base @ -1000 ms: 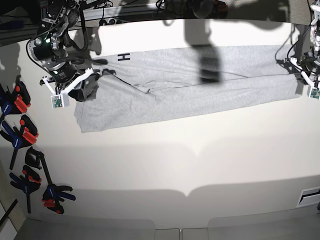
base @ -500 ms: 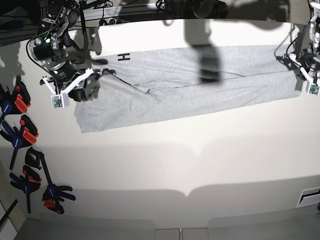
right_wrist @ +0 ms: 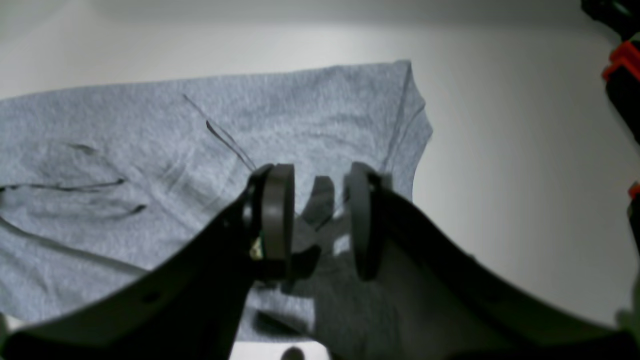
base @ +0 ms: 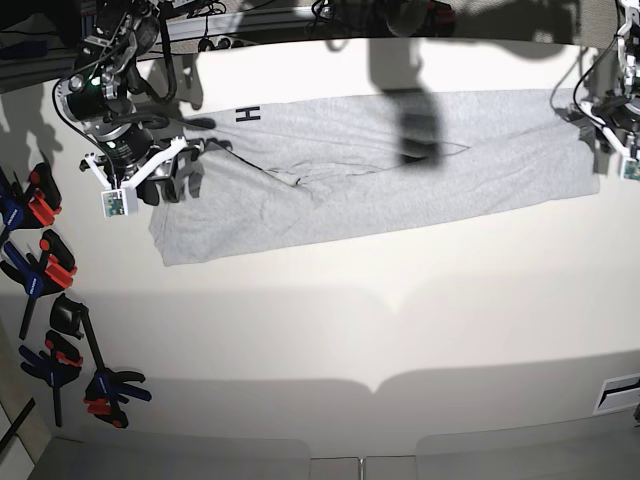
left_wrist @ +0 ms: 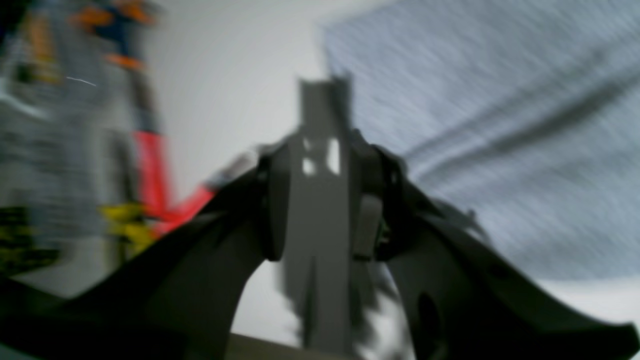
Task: Fold the T-shirt properly
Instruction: 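Open both grippers and release the folded shirt strip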
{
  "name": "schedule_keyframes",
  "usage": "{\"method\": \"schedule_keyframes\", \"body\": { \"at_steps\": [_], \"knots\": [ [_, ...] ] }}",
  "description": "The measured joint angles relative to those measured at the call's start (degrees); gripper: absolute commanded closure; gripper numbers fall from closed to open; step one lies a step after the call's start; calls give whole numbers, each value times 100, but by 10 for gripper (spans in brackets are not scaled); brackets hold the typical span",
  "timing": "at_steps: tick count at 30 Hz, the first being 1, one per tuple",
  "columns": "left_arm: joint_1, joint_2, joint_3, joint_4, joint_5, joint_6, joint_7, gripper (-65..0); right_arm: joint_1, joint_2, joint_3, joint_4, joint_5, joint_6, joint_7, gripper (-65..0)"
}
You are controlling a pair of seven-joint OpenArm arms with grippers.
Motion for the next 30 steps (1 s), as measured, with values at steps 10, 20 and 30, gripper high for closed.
{"method": "schedule_keyframes", "body": {
  "at_steps": [10, 20, 30],
  "knots": [
    [-15, 0, 0, 0, 1668, 468, -315, -177, 2, 0, 0, 0, 0, 0, 448, -178],
    [-15, 0, 0, 0, 2710, 501, -332, -183, 17, 0, 0, 0, 0, 0, -155, -270],
    [-15, 0, 0, 0, 2253, 1119, -330, -349, 17, 0, 0, 0, 0, 0, -155, -270]
  ]
}}
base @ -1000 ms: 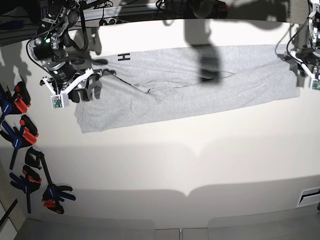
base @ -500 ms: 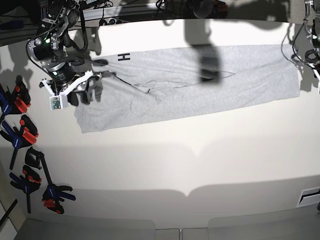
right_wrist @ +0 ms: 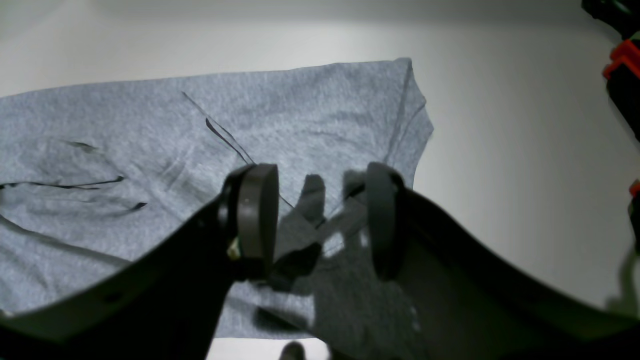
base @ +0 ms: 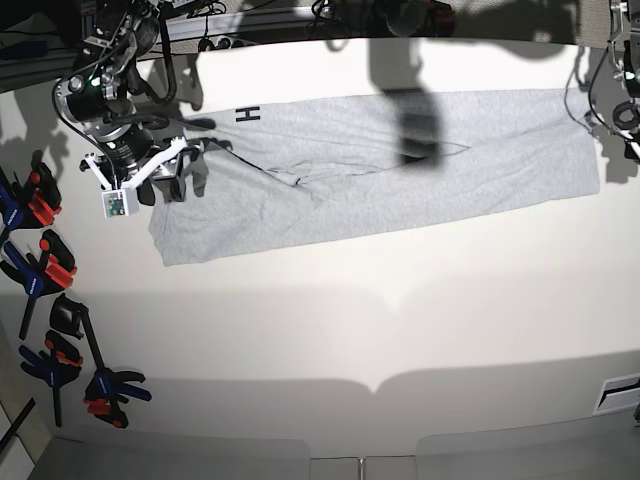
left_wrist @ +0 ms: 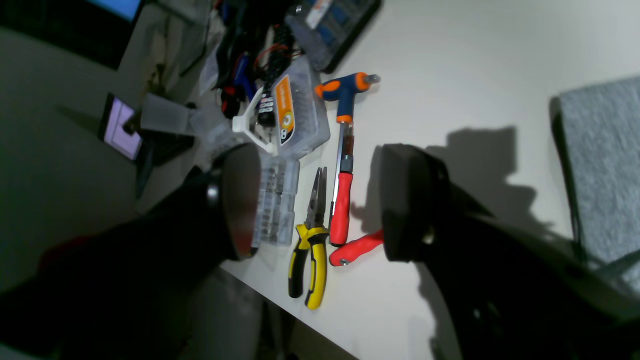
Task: Fold the T-shirt properly
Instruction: 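Open both grippers and release the folded shirt strip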
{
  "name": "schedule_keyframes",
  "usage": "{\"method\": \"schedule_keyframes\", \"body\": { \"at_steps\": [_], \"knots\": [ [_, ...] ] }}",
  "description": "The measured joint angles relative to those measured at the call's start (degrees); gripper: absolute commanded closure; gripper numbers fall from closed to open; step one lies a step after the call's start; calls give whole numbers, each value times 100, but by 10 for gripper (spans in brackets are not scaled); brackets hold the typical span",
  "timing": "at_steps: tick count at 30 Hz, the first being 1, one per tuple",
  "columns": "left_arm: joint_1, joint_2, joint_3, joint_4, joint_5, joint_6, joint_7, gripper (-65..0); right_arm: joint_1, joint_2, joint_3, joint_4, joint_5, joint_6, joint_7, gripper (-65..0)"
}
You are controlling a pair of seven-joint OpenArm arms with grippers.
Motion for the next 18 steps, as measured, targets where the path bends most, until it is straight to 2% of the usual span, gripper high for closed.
{"method": "schedule_keyframes", "body": {
  "at_steps": [7, 10, 13, 15, 18],
  "knots": [
    [0, 0, 0, 0, 2, 79, 28, -353, -2, 0, 0, 0, 0, 0, 0, -270],
    [0, 0, 0, -4, -81, 87, -2, -442, -2, 0, 0, 0, 0, 0, 0, -270],
    [-2, 2, 0, -144, -195, 87, 0, -449, 0, 0, 0, 0, 0, 0, 0, -270],
    [-31, -2, 0, -304, -544, 101, 334, -447, 0, 0, 0, 0, 0, 0, -2, -270],
    [-179, 17, 0, -623, -1486, 70, 946, -445, 0, 0, 0, 0, 2, 0, 2, -270]
  ]
}}
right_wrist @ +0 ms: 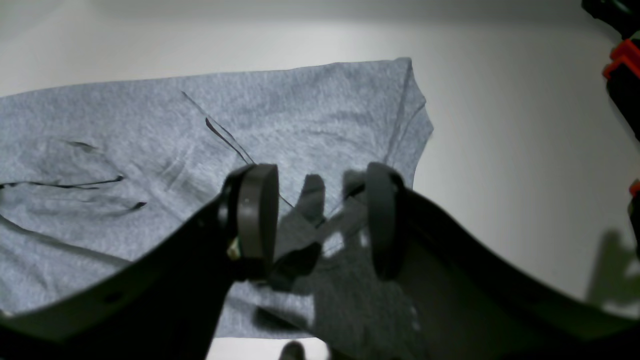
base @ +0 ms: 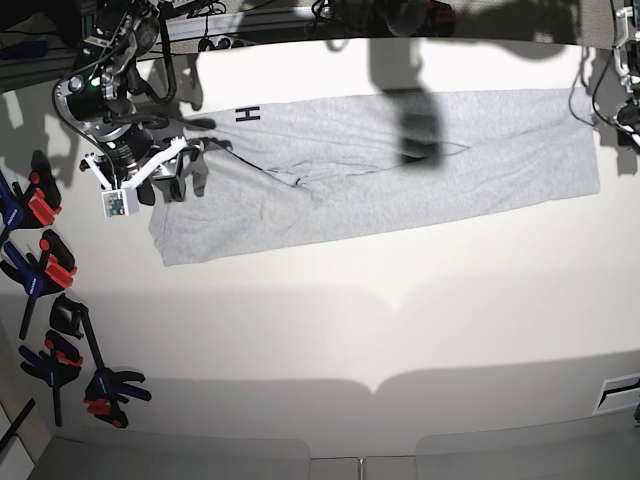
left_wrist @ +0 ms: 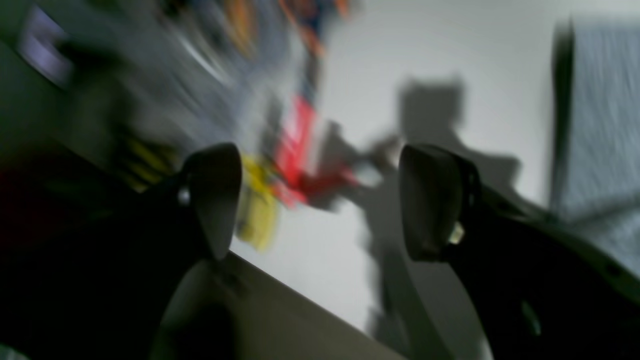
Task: Fold the T-shirt properly
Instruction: 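Open both grippers and release the folded shirt strip, then move the left gripper to the end of the folded strip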
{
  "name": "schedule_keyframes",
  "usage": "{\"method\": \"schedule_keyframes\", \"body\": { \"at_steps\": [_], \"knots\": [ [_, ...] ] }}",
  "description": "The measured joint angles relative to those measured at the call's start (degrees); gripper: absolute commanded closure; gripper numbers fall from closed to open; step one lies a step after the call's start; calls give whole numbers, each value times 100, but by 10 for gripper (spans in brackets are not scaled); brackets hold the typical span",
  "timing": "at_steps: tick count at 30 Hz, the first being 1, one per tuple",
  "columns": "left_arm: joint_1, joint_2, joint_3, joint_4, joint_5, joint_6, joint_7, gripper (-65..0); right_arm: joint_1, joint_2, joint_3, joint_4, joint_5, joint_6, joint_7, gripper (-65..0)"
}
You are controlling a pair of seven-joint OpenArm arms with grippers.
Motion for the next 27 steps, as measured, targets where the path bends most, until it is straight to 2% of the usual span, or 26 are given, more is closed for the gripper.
{"method": "schedule_keyframes", "body": {
  "at_steps": [6, 9, 12, 15, 17, 20, 24, 27],
  "knots": [
    [-518, 11, 0, -280, -837, -13, 50, -445, 0, 0, 0, 0, -2, 22, 142, -270],
    [-852, 2, -7, -280, -1403, -584, 22, -445, 0, 2, 0, 0, -2, 79, 138, -270],
    [-1139, 107, -11, -424, -1976, -1097, -435, -445, 0, 0, 0, 0, -2, 90, 125, -270],
    [-1364, 144, -11, -861, -2500, -1587, -494, -445, 0, 2, 2, 0, 0, 103, 96, -270],
    [-1493, 144, -101, -1248, -2929, -1969, -422, -445, -2, 0, 0, 0, -2, 103, -4, -270],
    [-1672, 46, -369, -1812, -3847, -2798, -122, -445, 2, 0, 0, 0, 0, 105, -28, -270],
    [-1700, -291, -868, -2577, -4310, -3097, -98, -445, -2, 0, 2, 0, -4, 105, -72, -270],
    [-1687, -498, -1067, -3189, -4457, -3615, 337, -445, 0, -2, 0, 0, -2, 105, -72, -270]
  ]
}}
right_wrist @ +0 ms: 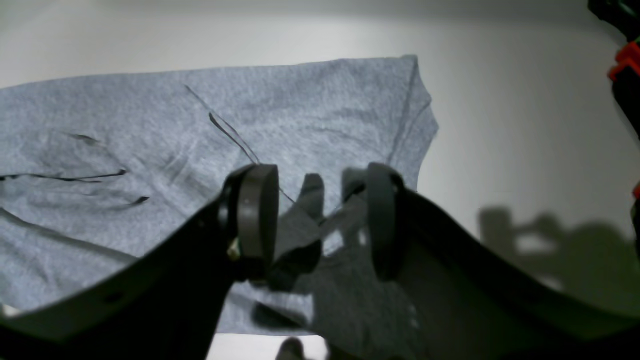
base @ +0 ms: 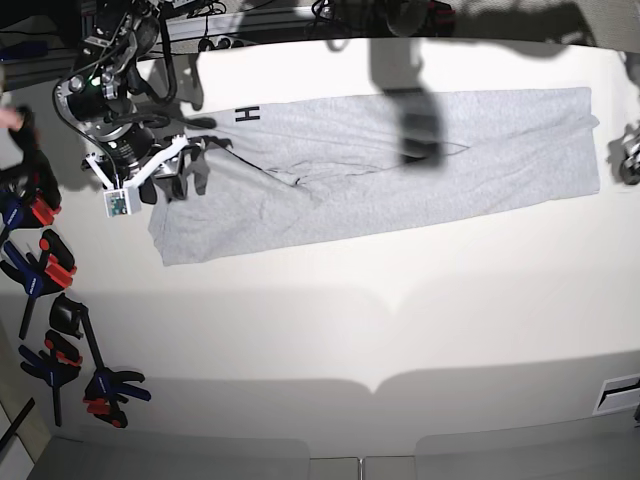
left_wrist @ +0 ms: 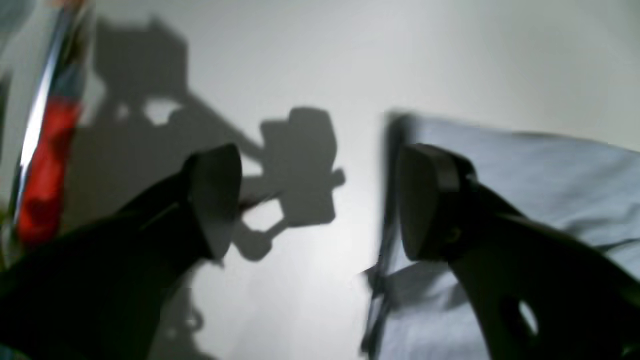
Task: Fold the T-shirt properly
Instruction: 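Move the left gripper to the end of the folded strip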
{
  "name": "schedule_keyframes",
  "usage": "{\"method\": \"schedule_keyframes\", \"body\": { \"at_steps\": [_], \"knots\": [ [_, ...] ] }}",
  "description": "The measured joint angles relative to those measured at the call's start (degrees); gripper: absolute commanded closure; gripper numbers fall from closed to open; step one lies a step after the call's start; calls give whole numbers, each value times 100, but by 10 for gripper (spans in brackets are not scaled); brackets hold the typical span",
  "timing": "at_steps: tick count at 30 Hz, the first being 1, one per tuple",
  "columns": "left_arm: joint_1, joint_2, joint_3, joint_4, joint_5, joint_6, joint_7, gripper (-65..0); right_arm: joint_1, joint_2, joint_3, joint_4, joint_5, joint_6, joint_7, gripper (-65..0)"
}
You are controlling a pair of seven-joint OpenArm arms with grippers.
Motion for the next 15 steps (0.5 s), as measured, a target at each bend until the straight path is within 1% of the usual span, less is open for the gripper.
{"method": "schedule_keyframes", "body": {
  "at_steps": [2, 4, 6, 8, 11, 15],
  "knots": [
    [2, -57, -4, -343, -415, -317, 262, -445, 0, -13, 0, 0, 0, 0, 0, -270],
    [-9, -92, 20, -634, -881, -350, 544, -445, 0, -11, 2, 0, 0, 0, 0, -270],
    [-7, -127, 17, -852, -1215, -339, 769, -445, 0, -11, 2, 0, -2, 0, 0, -270],
    [-4, -142, 17, -953, -1259, -334, 826, -445, 0, -13, 0, 0, 0, 0, -2, -270],
    [-13, -127, 17, -1056, -1307, -404, 691, -445, 0, -13, 0, 0, 0, 0, -2, -270],
    [-22, -7, 7, -1414, -1480, -435, 758, -445, -2, -11, 2, 0, -2, 0, -2, -270]
  ]
}}
